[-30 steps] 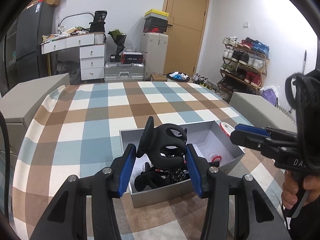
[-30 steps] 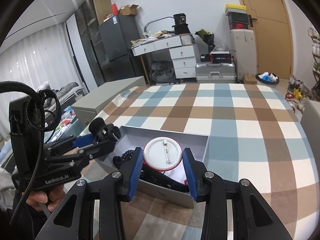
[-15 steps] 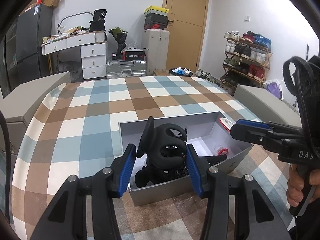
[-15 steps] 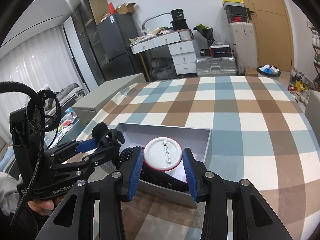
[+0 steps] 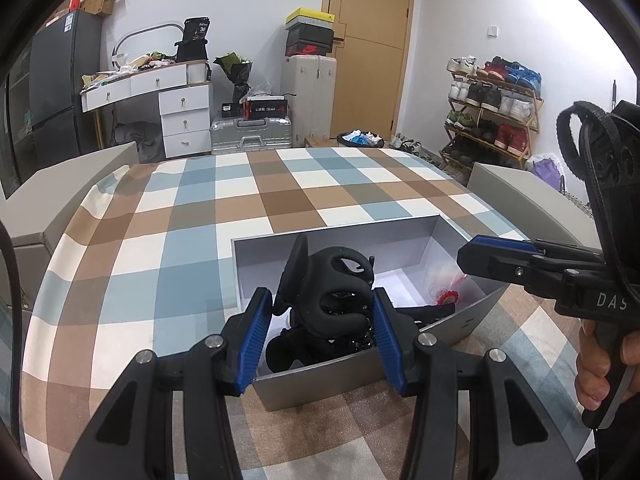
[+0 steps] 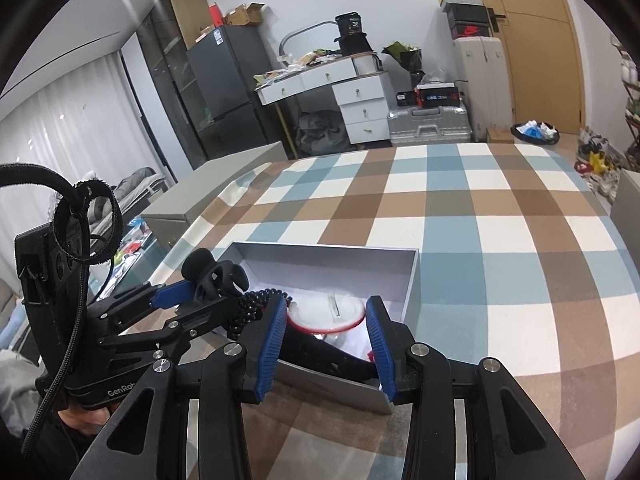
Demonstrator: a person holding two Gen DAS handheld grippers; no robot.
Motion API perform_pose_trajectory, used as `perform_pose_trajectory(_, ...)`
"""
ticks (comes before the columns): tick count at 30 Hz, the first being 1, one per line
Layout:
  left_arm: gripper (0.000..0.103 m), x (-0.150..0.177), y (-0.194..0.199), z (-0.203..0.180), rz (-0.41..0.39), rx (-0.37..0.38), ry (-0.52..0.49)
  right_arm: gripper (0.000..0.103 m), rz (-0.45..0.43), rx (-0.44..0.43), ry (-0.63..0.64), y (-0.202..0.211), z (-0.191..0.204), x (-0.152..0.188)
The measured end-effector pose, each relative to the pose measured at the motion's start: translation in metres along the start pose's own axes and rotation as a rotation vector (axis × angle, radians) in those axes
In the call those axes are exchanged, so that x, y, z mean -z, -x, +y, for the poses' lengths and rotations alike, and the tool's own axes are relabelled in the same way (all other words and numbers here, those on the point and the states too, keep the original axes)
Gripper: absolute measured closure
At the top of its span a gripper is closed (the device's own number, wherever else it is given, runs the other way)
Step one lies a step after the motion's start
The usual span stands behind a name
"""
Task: Organize jewelry
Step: 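Open the right tool to drop the pin badge while the left tool releases the claw clip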
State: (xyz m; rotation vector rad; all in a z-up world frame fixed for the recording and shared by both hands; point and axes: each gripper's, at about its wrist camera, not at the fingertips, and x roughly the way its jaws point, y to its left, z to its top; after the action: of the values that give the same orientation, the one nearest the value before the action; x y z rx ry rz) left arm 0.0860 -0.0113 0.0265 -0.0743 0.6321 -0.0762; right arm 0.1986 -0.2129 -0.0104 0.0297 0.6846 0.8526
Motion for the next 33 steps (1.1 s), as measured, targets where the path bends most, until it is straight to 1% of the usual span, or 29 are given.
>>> perform_pose_trajectory(7, 0.058, 0.0002, 0.0006, -0.0031, -0.005, 0.012, -0.006, 0.062, -0.009, -0.003, -0.003, 0.0021, -0.0006, -0.0015)
perform_pose_trajectory(16, 0.058, -0.0001, -0.0020, -0.0015, 0.014, 0.022, -0.002, 0.062, -0.007, -0.009, 0.003, 0.0038, 0.0003, -0.0028)
perform_pose_trajectory(27, 0.058, -0.0007, 0.0006, 0.0015, -0.002, -0.005, 0.009, 0.062, -0.009, -0.007, 0.002, 0.0049, 0.0005, -0.0026)
perform_pose_trajectory(29, 0.058, -0.0014, 0.0011, 0.0024, 0.000, 0.002, 0.014, 0.062, -0.008, -0.007, 0.004, 0.0045, 0.0007, -0.0027)
perform_pose_trajectory(32, 0.056, -0.0028, 0.0021, 0.0032, -0.004, -0.002, 0.014, 0.062, -0.011, -0.005, 0.004, 0.0053, 0.0010, -0.0033)
perform_pose_trajectory(33, 0.054, -0.0032, 0.0029, 0.0032, -0.004, 0.003, 0.014, 0.062, -0.011, -0.006, 0.003, 0.0055, 0.0008, -0.0034)
